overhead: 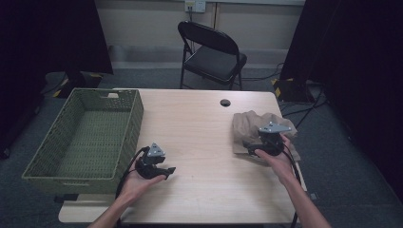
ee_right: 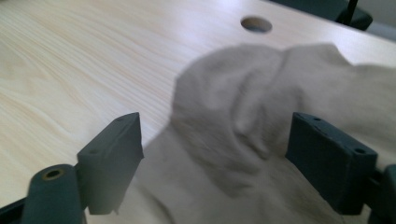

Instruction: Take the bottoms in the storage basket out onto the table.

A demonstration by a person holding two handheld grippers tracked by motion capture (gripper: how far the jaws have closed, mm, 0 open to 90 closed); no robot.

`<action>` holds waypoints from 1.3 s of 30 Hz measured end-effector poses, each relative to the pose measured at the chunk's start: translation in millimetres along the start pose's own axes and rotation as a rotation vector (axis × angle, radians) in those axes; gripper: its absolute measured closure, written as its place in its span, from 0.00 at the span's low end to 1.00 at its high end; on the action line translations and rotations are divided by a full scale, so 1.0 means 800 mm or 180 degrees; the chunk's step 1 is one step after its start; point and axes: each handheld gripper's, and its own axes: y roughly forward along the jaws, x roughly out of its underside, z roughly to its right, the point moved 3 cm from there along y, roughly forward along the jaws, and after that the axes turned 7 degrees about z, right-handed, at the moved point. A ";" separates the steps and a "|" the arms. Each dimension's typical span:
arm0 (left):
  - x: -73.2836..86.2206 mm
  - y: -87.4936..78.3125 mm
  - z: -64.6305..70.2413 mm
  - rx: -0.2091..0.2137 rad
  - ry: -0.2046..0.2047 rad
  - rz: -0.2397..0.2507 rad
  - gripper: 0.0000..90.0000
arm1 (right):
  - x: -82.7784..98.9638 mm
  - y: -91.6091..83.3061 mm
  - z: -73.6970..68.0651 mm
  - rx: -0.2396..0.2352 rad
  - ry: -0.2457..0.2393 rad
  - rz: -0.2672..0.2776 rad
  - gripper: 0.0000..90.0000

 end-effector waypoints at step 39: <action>0.026 0.020 -0.002 -0.0263 0.0008 0.0207 0.21 | 0.054 0.039 -0.005 -0.0278 -0.0131 -0.0512 0.78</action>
